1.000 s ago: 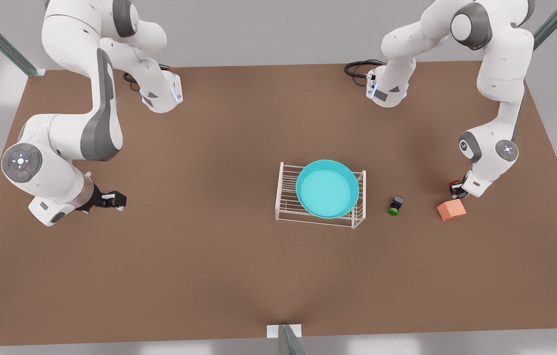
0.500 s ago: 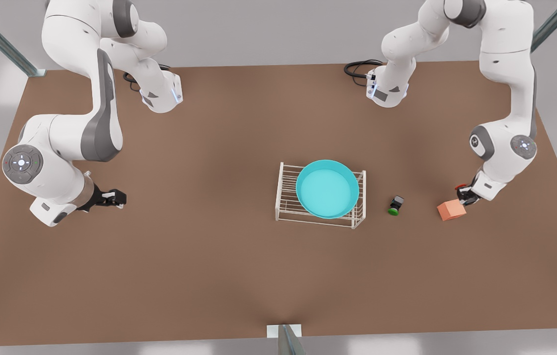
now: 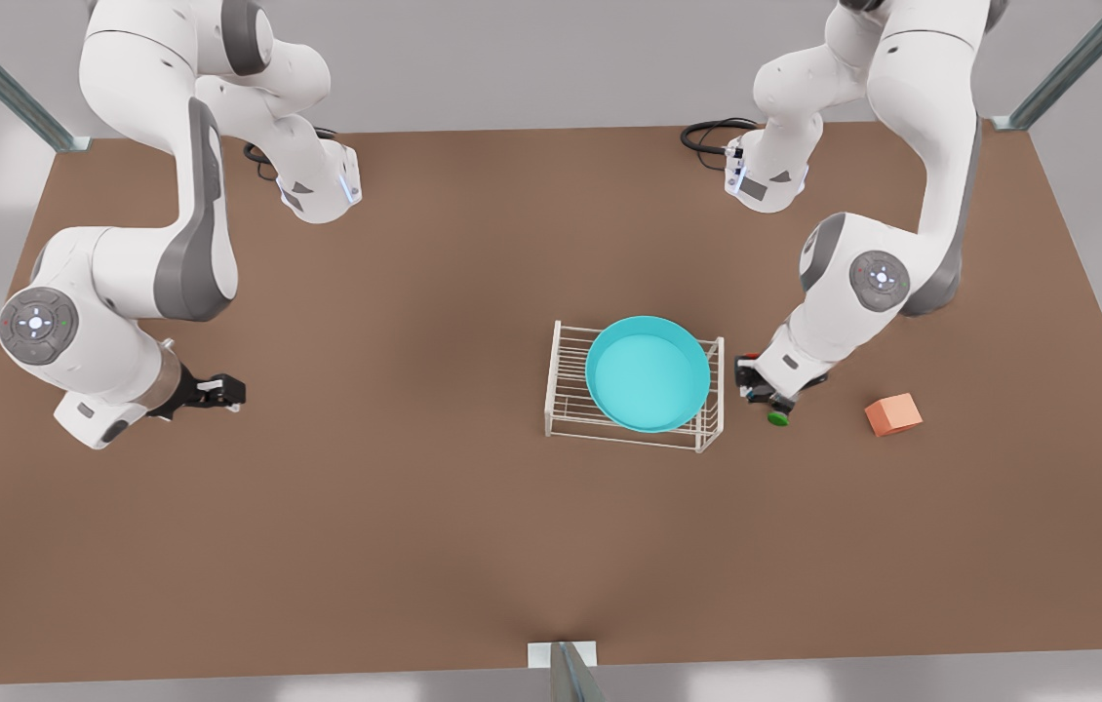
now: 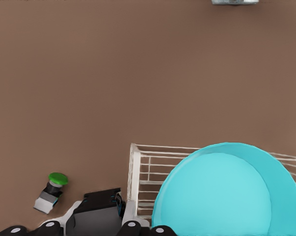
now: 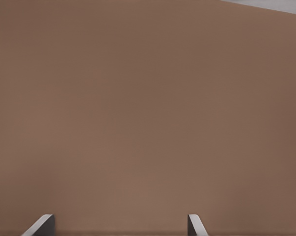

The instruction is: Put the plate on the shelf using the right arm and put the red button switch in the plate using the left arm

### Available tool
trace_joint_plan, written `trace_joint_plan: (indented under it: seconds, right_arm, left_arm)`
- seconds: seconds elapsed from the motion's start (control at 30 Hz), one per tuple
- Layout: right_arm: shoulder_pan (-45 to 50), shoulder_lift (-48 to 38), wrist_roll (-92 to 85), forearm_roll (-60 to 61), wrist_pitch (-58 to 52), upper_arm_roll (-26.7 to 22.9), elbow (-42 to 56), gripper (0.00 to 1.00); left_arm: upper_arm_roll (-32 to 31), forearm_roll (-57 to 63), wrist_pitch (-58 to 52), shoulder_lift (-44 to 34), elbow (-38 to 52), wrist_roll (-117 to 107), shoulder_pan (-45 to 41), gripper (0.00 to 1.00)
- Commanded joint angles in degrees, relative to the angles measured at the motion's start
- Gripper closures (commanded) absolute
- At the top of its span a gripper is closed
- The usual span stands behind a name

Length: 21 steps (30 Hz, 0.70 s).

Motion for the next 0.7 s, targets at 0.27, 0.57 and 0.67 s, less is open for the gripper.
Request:
trace_joint_plan:
  seconds: [0.27, 0.57, 0.67]
  right_arm:
    - [-0.2, -0.1, -1.0, 0.1, 0.0, -0.2, 0.1, 0.00]
    - [-0.2, -0.1, -1.0, 0.0, 0.0, -0.2, 0.1, 0.00]
    - [-0.2, -0.1, -1.0, 0.0, 0.0, -0.1, 0.1, 0.00]
  left_arm:
    - [-3.8, 3.5, 0.9, 6.0, 1.8, -64.1, -13.1, 0.51]
    - [-3.5, 8.0, -24.5, 6.1, 15.0, -21.9, -0.2, 0.00]
    - [-3.6, 8.6, -35.3, 2.9, 20.2, 10.1, 6.3, 0.00]
